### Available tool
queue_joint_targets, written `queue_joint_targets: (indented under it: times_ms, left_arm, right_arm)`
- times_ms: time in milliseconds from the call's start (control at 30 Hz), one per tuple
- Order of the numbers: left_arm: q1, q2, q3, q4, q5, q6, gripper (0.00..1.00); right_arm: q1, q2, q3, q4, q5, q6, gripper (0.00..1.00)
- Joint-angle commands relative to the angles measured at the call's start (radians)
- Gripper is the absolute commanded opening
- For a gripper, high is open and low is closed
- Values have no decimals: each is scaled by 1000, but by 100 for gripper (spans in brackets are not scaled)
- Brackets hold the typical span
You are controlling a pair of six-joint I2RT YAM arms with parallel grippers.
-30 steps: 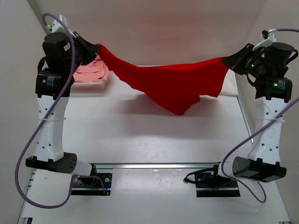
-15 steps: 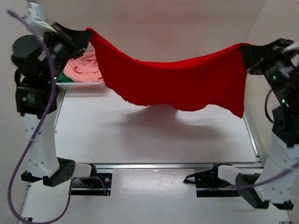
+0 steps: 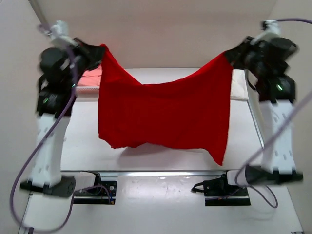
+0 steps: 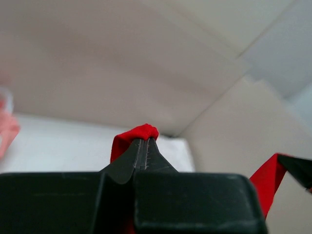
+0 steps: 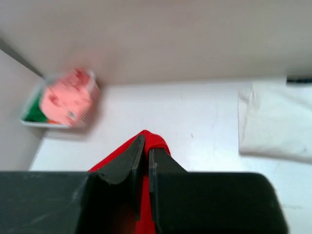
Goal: Fold and stack the t-shirts
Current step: Flatten out the tshirt
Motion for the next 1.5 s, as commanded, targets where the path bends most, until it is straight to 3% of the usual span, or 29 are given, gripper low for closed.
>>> queue_joint_targets:
  times_ms: [0,67,133,200,267,333,400,600,700,800,900,1000,1333,1467]
  left_arm:
    - [8,256,162,-104,-47,101,0]
    - [3,424,353,-160,-70,132,0]
    - [26,578,644,-214,-74,144,0]
    - [74,608,757,-178,-43,101,0]
    - [145,506,640,-45,57,40,0]
    - [147,447,573,-5,48,44,0]
    - [119,374,601,-14,9,79,0]
    - [86,239,497,-8,26,70,0]
    - [81,202,499,-18,28,74,0]
    - [87,167,500,5,37,64,0]
    - [92,150,531,16,50,46,0]
    - [88,138,495,29,60,37,0]
    - [76,220,393,8,62,83,0]
    - [83,319,440,-5,50,113,0]
  right_arm:
    - [33,193,64,15,37,-81,0]
    - [37,286,168,23,52,-95,0]
    - [32,428,365,-5,39,-104,0]
    - [27,523,531,-20,17,-94,0]
    - [-8,501,504,51,-40,-21,1]
    - [-37,435,450,129,-108,15,0]
    - [-88,379,355,187,-153,60,0]
    - [-156,368,372,68,-174,14,0]
    - [-143,271,310,49,-103,-78,0]
    - [-178,131,167,108,-168,-107,0]
    - [-264,35,126,78,-232,-109,0]
    - [-221,-19,93,42,-217,-145,0]
    - [-28,147,178,17,-116,-175,0]
    - [-15,240,212,45,-93,-194,0]
